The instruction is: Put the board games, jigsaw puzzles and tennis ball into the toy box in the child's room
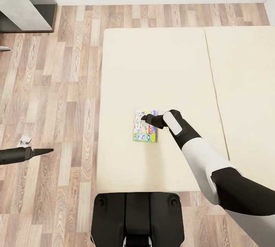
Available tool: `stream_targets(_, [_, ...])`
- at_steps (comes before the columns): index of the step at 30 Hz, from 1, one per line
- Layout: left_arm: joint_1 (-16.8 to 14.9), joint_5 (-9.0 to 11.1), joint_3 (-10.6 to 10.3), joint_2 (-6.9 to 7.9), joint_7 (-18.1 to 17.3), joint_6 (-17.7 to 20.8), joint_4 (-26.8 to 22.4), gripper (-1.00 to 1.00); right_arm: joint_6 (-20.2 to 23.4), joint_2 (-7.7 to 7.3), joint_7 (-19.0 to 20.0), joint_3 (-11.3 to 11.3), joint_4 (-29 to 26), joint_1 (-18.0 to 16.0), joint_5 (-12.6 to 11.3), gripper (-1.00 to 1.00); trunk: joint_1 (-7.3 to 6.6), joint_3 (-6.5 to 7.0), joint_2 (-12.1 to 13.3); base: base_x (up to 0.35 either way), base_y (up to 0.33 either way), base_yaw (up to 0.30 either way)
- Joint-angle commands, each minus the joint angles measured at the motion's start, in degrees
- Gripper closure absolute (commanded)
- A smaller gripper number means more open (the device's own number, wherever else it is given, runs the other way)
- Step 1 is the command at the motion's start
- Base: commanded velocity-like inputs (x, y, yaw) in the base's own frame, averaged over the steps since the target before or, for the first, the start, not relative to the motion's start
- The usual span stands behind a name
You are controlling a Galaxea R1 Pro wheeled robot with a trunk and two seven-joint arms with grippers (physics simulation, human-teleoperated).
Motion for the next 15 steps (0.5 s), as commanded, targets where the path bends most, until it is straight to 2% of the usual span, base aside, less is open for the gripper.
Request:
stream_targets(1, [-0.04, -0.61, 0.24, -0.04, -0.45, 0.6, -0.02, -1.0, 0.07, -0.02, -0.55, 0.21, -0.07, -0.02, -0.65, -1.0, 0.04, -0.06, -0.09, 0.0, 0.152, 0.0])
stream_targets(11, [-0.04, -0.56, 0.24, -0.04, -0.45, 0.6, -0.02, -1.0, 0.07, 0.0, -0.55, 0.21, -0.07, -0.02, -0.65, -1.0, 0.04, -0.06, -0.09, 0.0, 0.124, 0.0])
stream_targets(15, [-0.04, -0.53, 0.24, -0.04, -0.45, 0.6, -0.02, -1.0, 0.07, 0.0, -0.56, 0.21, -0.07, -0.02, -0.65, -1.0, 0.04, -0.06, -0.09, 0.0, 0.046, 0.0])
